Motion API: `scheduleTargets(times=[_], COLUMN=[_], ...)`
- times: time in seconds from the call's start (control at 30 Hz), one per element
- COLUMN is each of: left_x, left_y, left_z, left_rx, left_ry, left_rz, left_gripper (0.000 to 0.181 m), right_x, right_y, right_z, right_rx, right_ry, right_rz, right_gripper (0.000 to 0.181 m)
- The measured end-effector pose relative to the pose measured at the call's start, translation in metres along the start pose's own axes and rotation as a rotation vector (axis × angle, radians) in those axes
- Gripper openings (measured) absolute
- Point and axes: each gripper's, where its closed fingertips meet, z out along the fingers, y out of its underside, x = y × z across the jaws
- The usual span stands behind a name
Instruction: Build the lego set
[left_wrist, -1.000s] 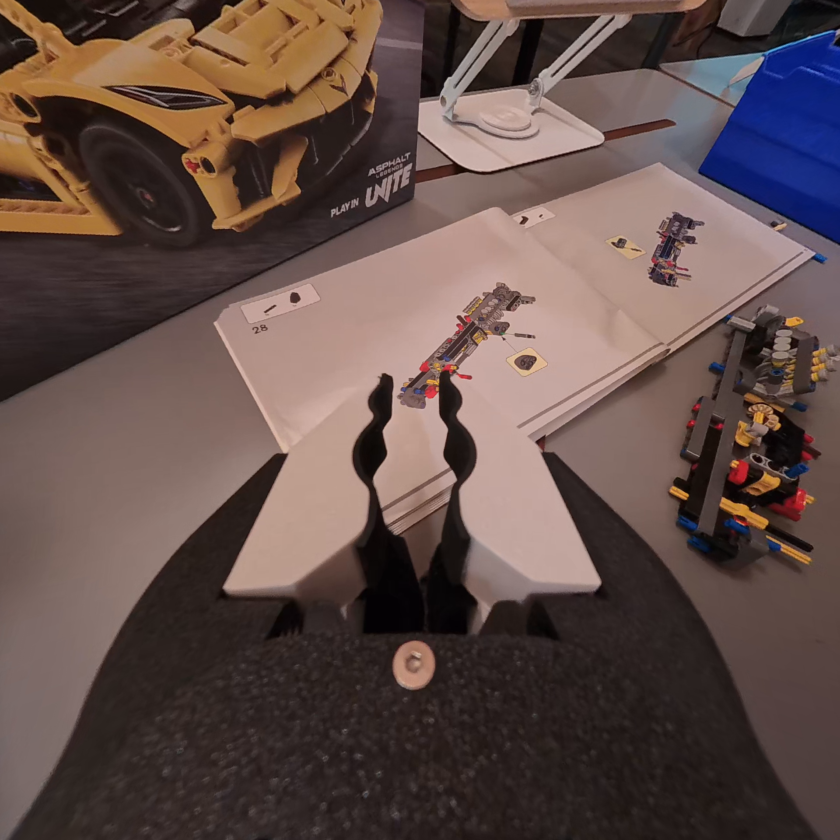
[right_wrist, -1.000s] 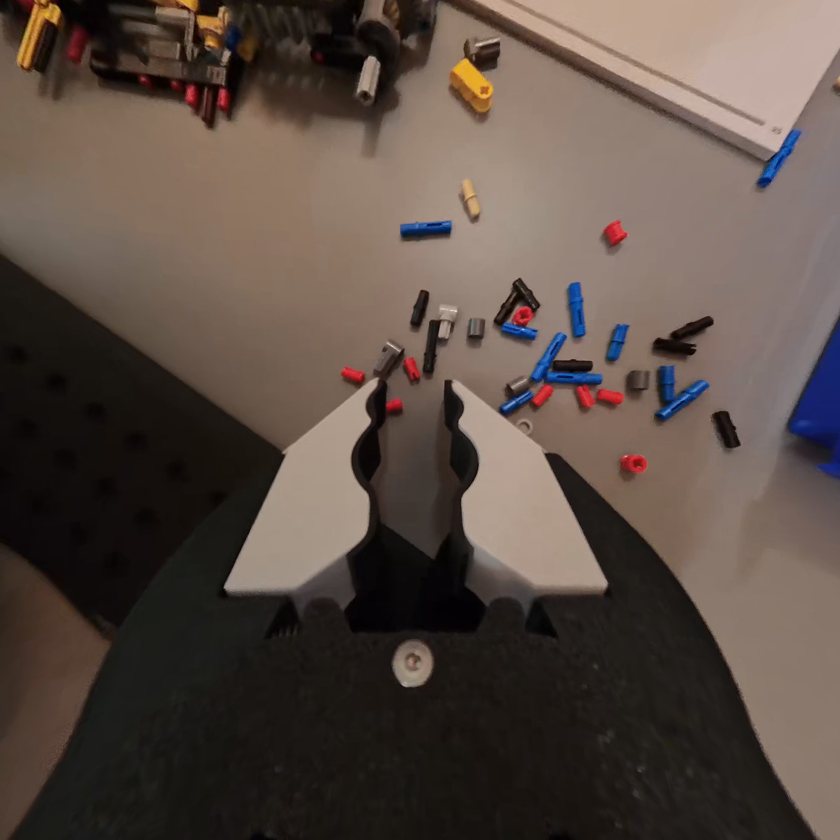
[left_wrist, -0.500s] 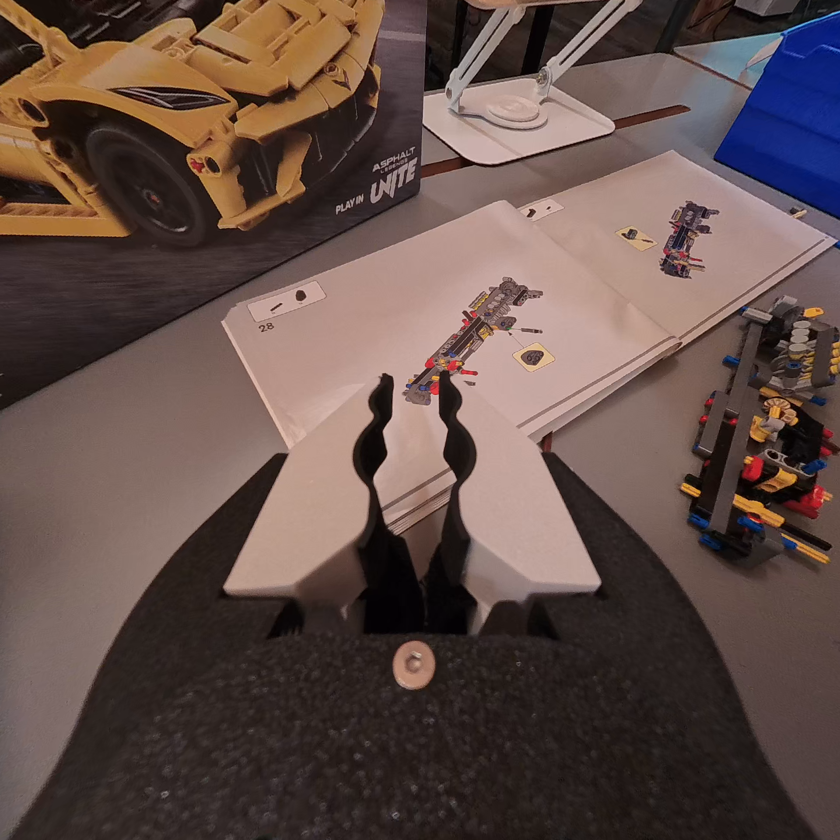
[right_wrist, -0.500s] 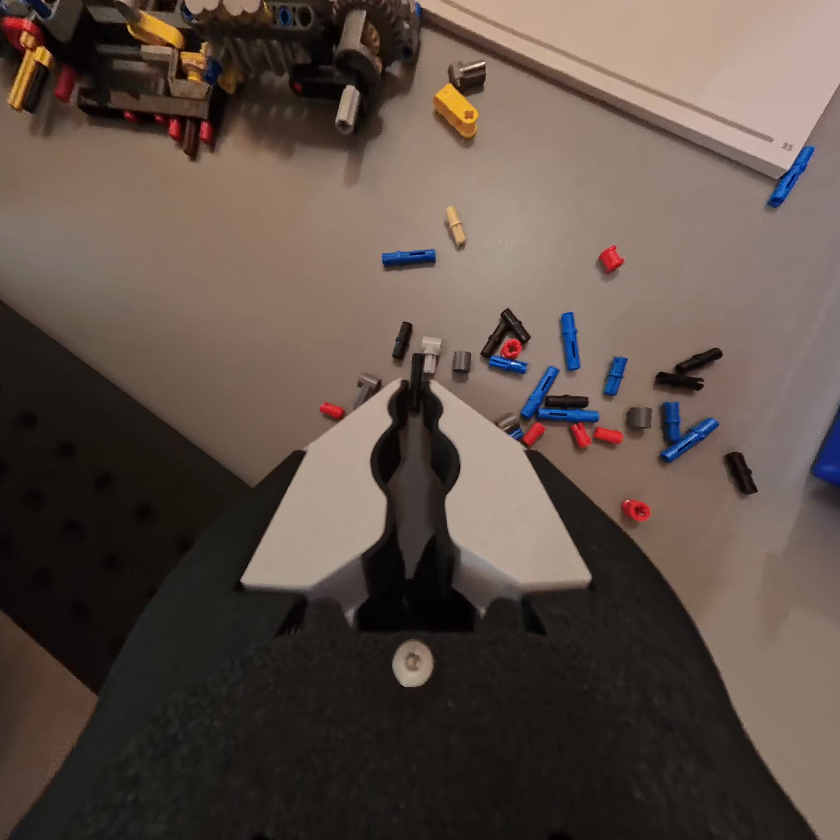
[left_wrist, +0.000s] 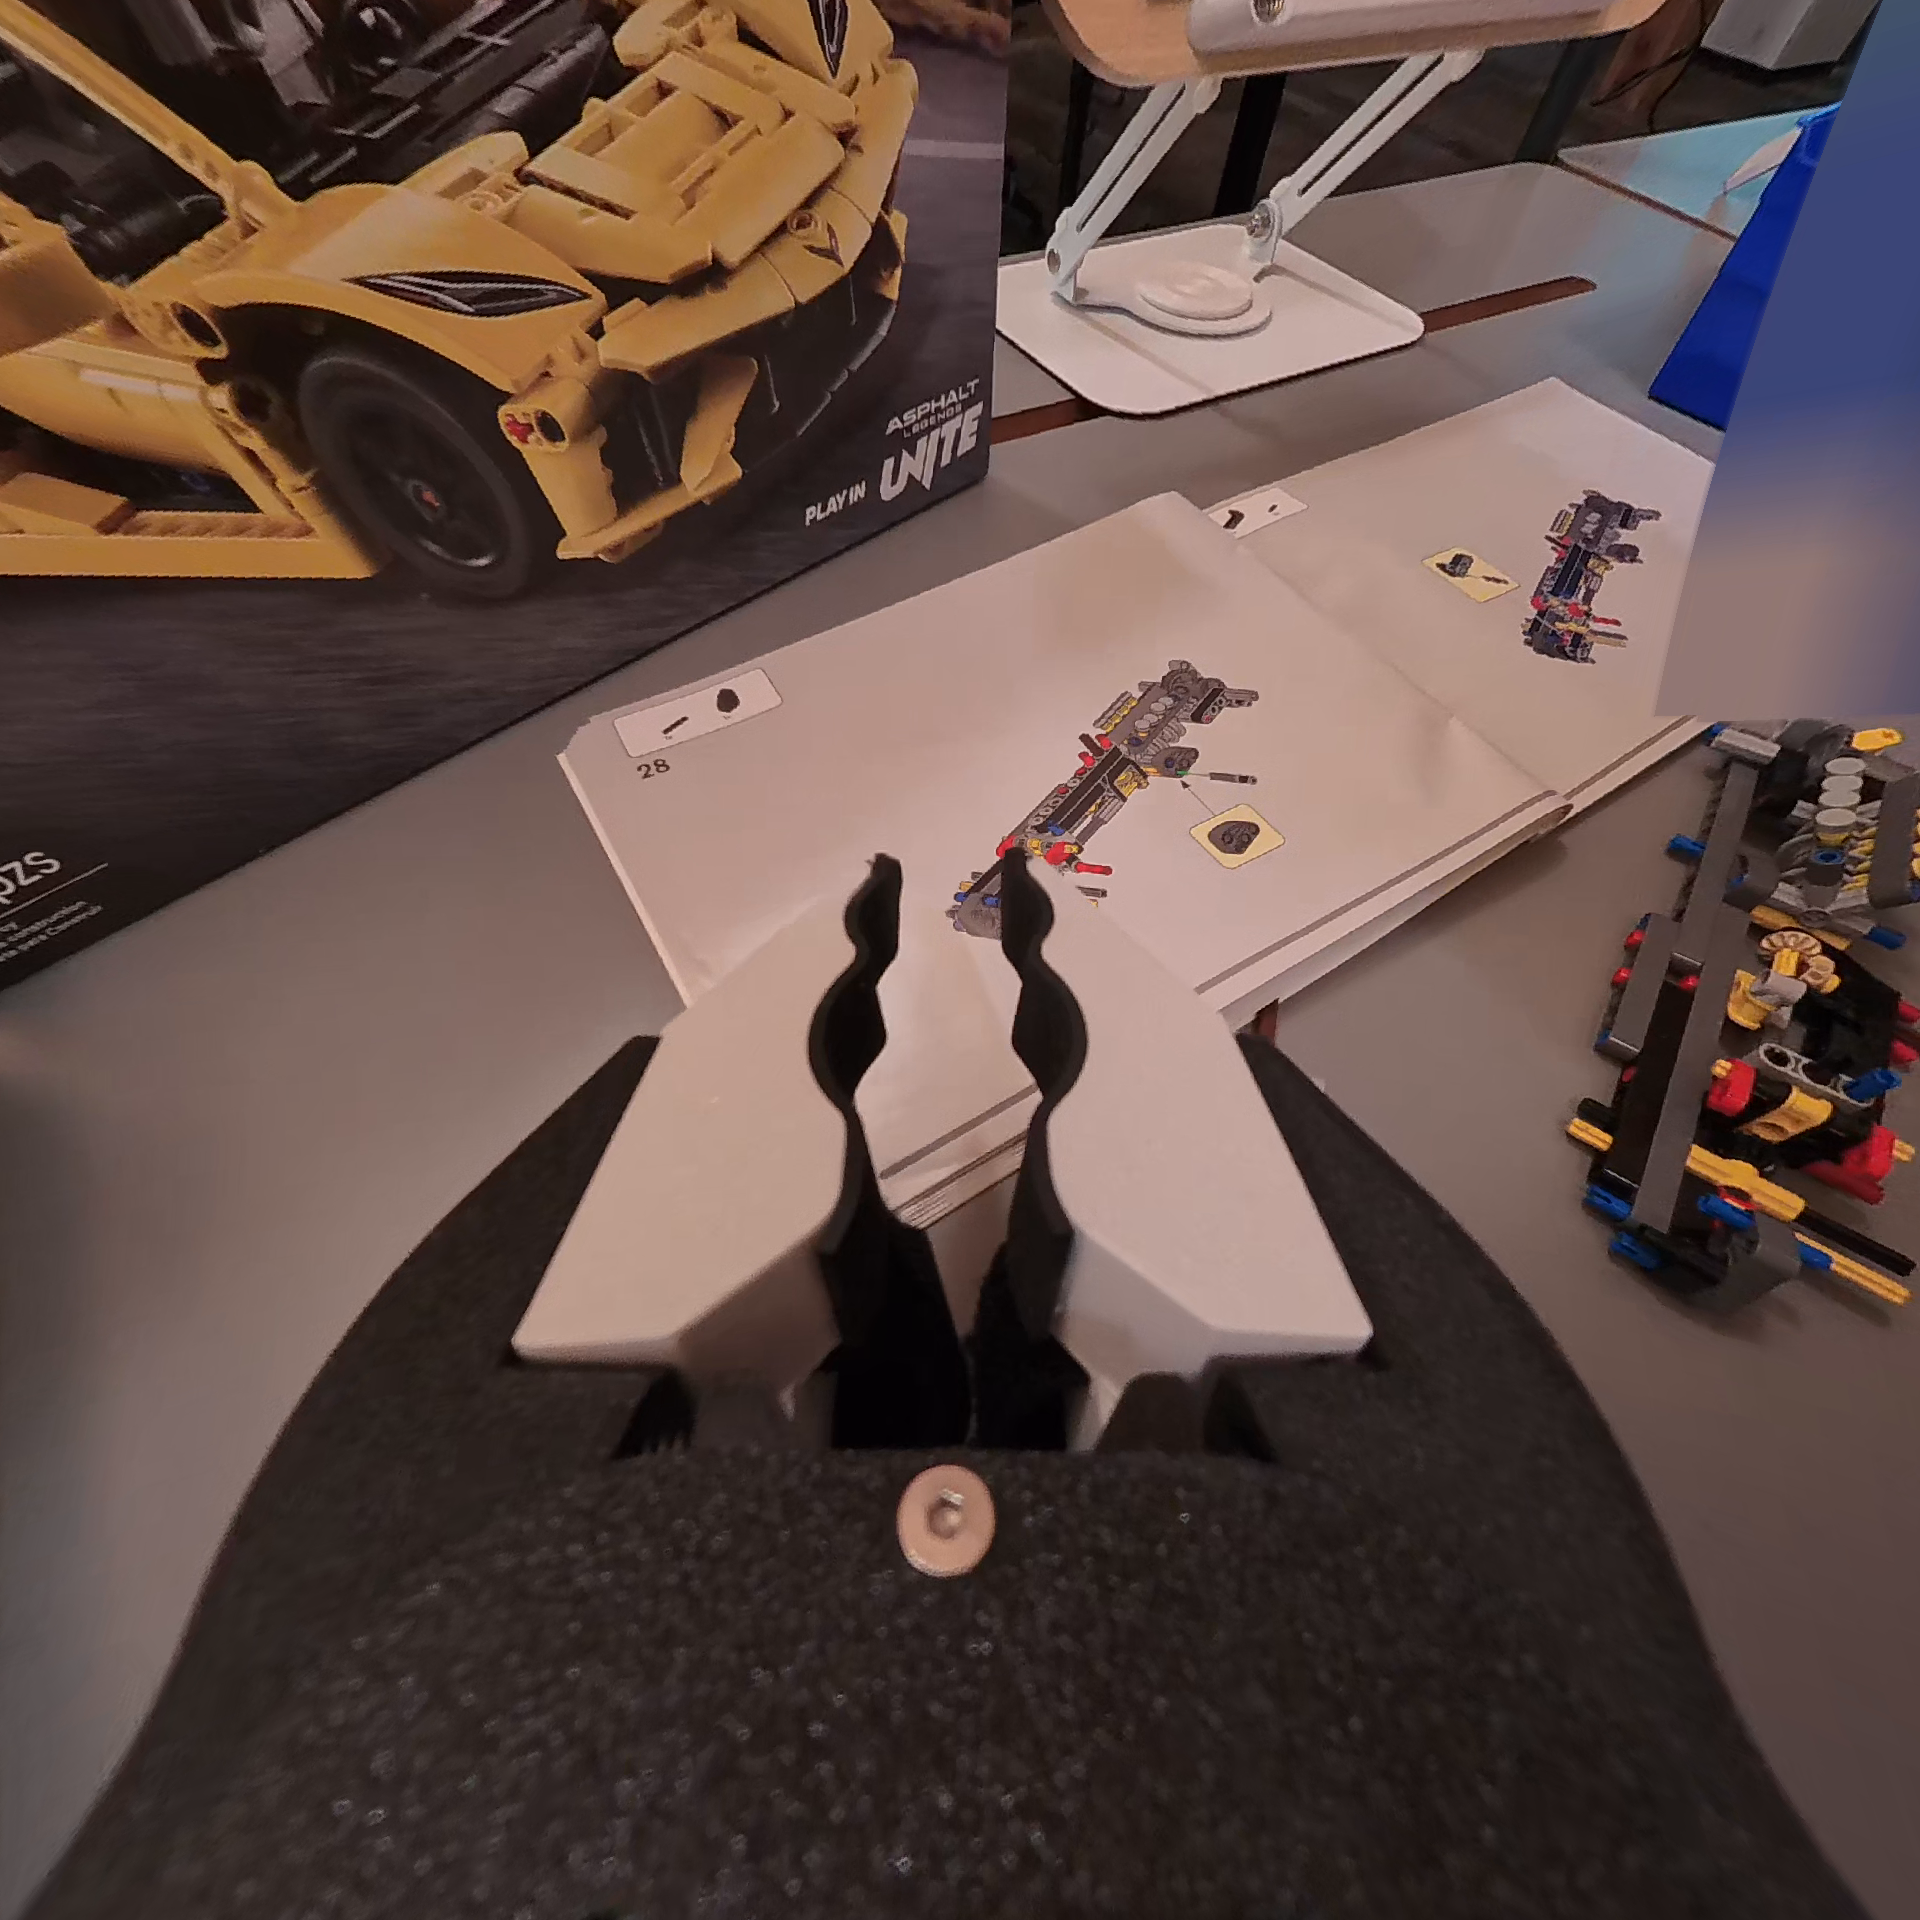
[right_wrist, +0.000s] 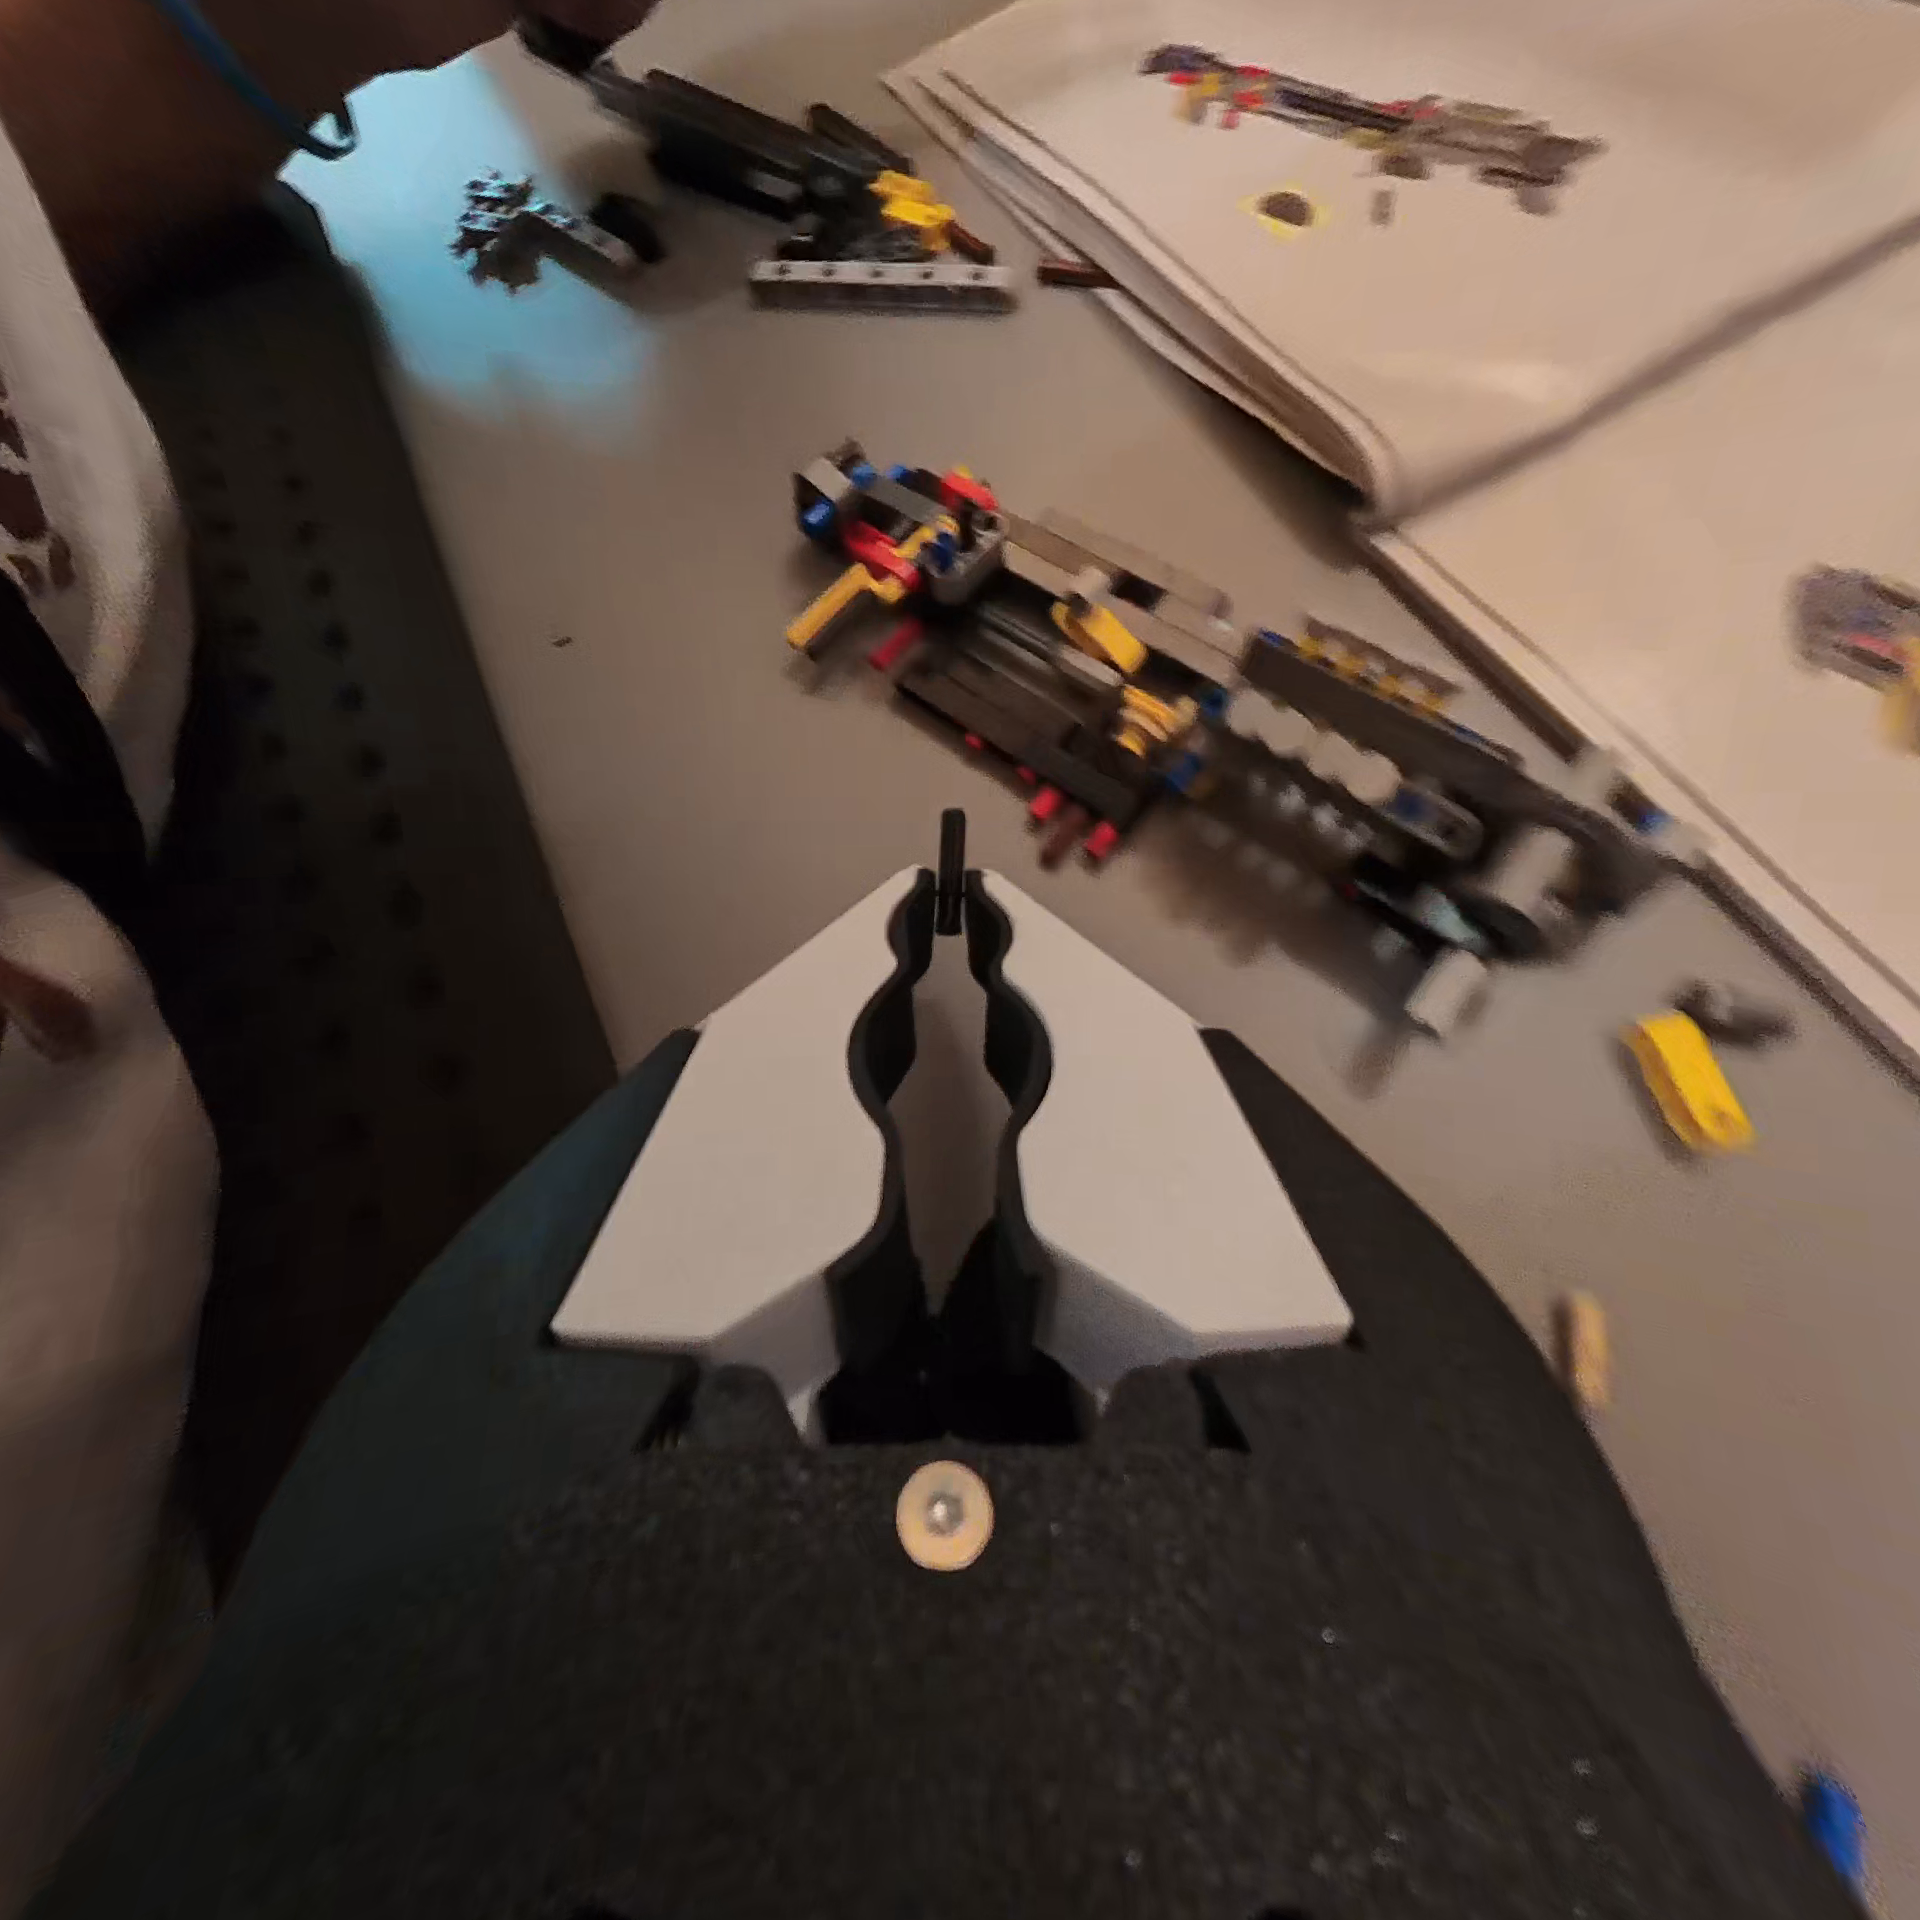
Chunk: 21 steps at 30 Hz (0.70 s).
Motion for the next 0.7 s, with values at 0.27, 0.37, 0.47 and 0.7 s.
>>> scheduleTargets(times=[0.27, 0.37, 0.47, 0.7], left_x=[-0.001, -0.002, -0.005, -0.003], left_y=[0.002, 0.001, 0.002, -0.003], left_z=[0.001, -0.001, 0.000, -0.011], left_rx=[-0.010, -0.006, -0.015, -0.009], left_ry=[0.008, 0.000, -0.017, 0.005], left_rz=[-0.020, -0.015, -0.005, 0.094], left_gripper=[0.018, 0.018, 0.018, 0.021], right_x=[-0.006, -0.003, -0.001, 0.003], right_y=[0.009, 0.009, 0.010, -0.034], right_z=[0.040, 0.040, 0.038, 0.011], right_rx=[-0.164, -0.148, -0.138, 0.201], right_ry=[0.052, 0.073, 0.089, 0.164], right_rz=[-0.206, -0.190, -0.172, -0.130], right_gripper=[0.005, 0.005, 0.008, 0.019])
